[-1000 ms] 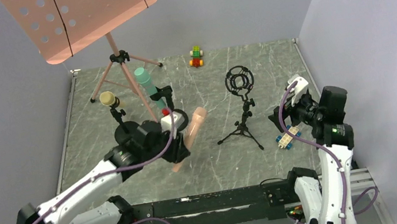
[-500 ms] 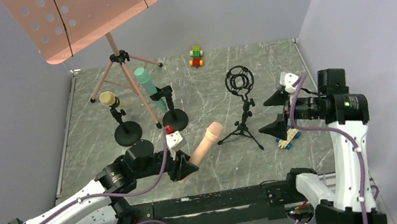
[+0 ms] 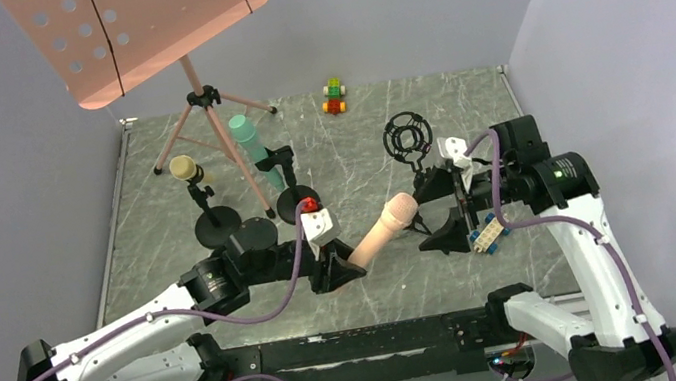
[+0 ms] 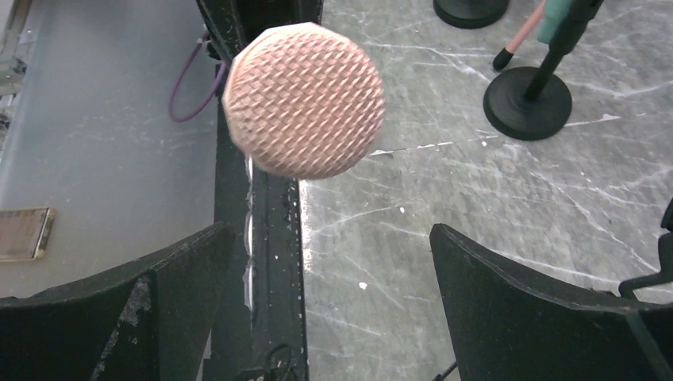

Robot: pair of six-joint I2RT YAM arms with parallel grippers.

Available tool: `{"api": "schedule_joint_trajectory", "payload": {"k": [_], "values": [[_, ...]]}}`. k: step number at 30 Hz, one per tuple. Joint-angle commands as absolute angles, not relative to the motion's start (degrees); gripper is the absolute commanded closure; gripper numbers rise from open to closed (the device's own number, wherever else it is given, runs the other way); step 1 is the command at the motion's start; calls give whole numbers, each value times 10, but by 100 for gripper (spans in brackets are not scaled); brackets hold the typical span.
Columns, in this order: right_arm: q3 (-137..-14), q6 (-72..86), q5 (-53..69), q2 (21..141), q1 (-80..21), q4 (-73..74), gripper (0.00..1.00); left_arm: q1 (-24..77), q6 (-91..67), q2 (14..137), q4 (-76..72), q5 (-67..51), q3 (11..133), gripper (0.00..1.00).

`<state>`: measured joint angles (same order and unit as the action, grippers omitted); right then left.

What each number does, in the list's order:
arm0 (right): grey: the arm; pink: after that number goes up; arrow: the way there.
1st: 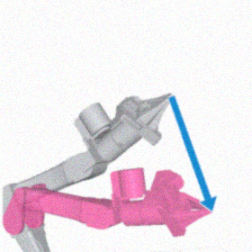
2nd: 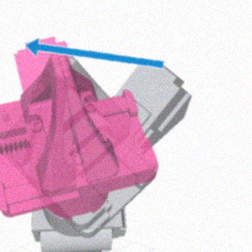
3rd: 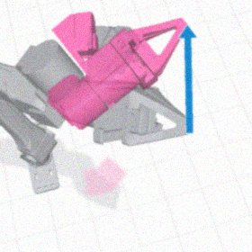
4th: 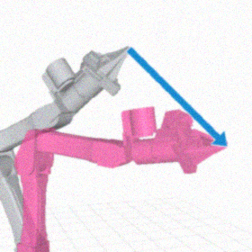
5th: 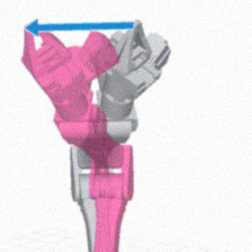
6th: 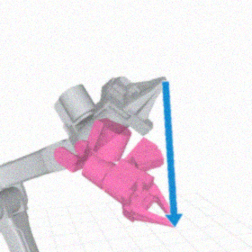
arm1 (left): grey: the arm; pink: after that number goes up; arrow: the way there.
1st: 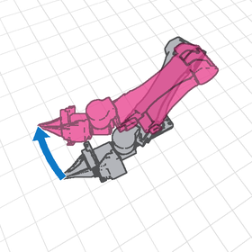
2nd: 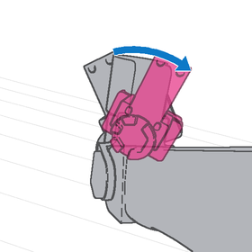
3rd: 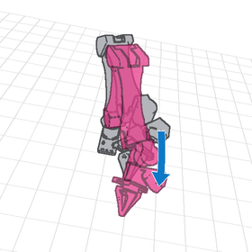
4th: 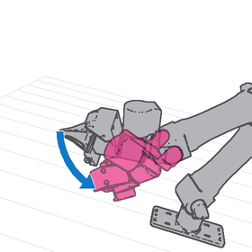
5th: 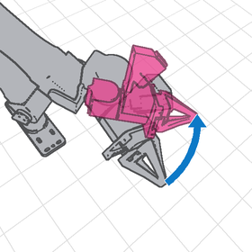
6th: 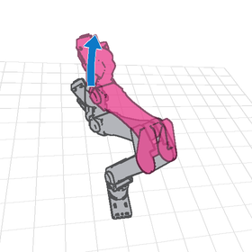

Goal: Attach the microphones to the stand

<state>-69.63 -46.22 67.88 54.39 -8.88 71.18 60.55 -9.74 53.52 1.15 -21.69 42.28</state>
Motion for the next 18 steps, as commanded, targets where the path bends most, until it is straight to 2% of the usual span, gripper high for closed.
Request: {"api": "schedule_joint_trajectory", "payload": {"k": [1, 18], "values": [[-695, -460, 691, 556, -112, 669, 0, 613, -85, 539, -32, -255, 444, 100], [-737, -480, 727, 616, -177, 703, 1, 621, -83, 591, -37, -283, 458, 100]]}}
